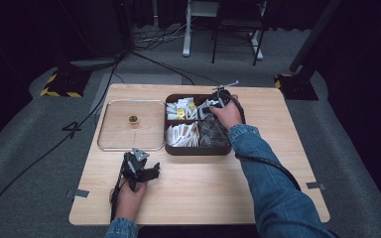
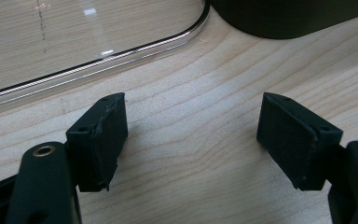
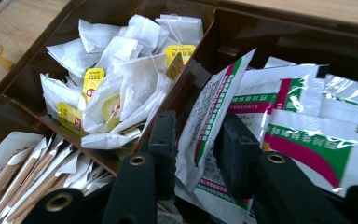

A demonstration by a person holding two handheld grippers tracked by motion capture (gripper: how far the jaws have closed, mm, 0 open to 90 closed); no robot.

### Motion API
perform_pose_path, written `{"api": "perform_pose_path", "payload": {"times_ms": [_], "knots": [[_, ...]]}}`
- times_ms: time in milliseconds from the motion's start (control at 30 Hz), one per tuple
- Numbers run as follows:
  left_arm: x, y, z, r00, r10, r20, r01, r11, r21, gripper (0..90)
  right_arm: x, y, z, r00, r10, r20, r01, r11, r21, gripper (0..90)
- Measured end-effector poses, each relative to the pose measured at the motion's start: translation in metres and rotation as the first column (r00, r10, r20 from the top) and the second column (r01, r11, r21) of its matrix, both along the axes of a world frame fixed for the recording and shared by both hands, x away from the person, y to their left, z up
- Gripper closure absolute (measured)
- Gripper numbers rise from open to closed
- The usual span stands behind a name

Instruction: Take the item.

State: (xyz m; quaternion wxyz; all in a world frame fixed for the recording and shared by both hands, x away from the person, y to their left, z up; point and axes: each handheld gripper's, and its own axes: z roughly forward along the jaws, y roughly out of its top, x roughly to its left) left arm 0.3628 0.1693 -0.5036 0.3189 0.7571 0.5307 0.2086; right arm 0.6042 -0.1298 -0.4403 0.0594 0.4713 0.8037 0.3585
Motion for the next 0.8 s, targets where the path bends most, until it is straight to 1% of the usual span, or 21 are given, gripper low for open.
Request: {"api": "perform_pose_path", "payload": {"times_ms": [100, 167, 267, 367, 467, 533, 700, 800], "knots": [[0.000, 0.000, 0.000, 1.0000, 0.000, 0.000, 0.000, 1.0000, 0.000, 25.0, 0.001, 0.003, -0.004, 0.9999, -0.010, -0.012, 0.010, 0.9999, 0.010, 71.3], [0.000, 0.000, 0.000, 1.0000, 0.000, 0.000, 0.000, 1.0000, 0.000, 25.0, 0.002, 0.004, -0.006, 0.9996, -0.021, -0.019, 0.022, 0.9997, 0.014, 73.7], [0.000, 0.000, 0.000, 1.0000, 0.000, 0.000, 0.000, 1.0000, 0.000, 25.0, 0.003, 0.005, -0.007, 0.9986, -0.046, -0.027, 0.047, 0.9987, 0.020, 80.1], [0.000, 0.000, 0.000, 1.0000, 0.000, 0.000, 0.000, 1.0000, 0.000, 25.0, 0.003, 0.005, -0.006, 0.9974, -0.068, -0.024, 0.069, 0.9972, 0.029, 86.9], [0.000, 0.000, 0.000, 1.0000, 0.000, 0.000, 0.000, 1.0000, 0.002, 25.0, 0.002, 0.005, -0.004, 0.9960, -0.086, -0.023, 0.087, 0.9959, 0.025, 88.2], [0.000, 0.000, 0.000, 1.0000, -0.001, 0.000, 0.001, 1.0000, 0.001, 25.2, 0.001, 0.004, -0.002, 0.9936, -0.109, -0.028, 0.110, 0.9936, 0.027, 88.4], [0.000, 0.000, 0.000, 1.0000, 0.000, 0.000, 0.000, 1.0000, 0.001, 25.2, -0.003, 0.000, 0.007, 0.9917, -0.127, -0.020, 0.128, 0.9901, 0.058, 88.5], [-0.001, 0.000, 0.000, 1.0000, 0.002, 0.001, -0.002, 1.0000, -0.001, 25.1, -0.004, -0.005, 0.014, 0.9920, -0.126, -0.010, 0.127, 0.9882, 0.086, 88.5]]}}
